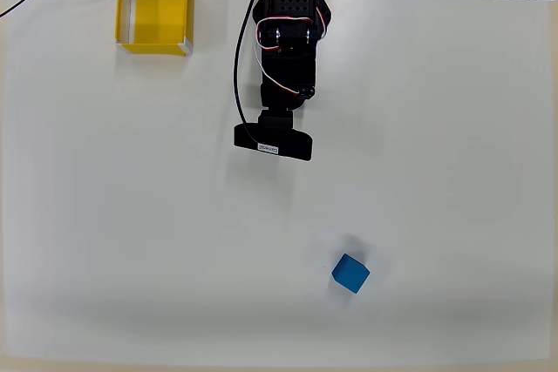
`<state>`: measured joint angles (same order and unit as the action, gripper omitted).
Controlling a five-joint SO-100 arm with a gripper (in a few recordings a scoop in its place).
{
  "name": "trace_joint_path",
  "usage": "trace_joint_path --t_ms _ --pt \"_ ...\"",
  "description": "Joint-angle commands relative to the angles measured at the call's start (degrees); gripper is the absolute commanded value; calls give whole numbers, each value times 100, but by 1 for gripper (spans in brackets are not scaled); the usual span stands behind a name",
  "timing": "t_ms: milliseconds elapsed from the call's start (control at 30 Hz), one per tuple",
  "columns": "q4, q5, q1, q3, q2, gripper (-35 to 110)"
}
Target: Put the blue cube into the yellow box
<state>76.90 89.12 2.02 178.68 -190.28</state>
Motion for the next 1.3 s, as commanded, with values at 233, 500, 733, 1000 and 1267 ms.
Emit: trace_joint_path --t_ms 233,500,733,1000,1267 --pt "97 378 35 158 -141 0" --pt "-1143 782 -149 70 114 0" --pt "-4887 606 -404 -457 2250 13" --pt "-7585 -158 -211 -1591 4597 32" --pt "-9290 -316 202 -2312 6161 41"
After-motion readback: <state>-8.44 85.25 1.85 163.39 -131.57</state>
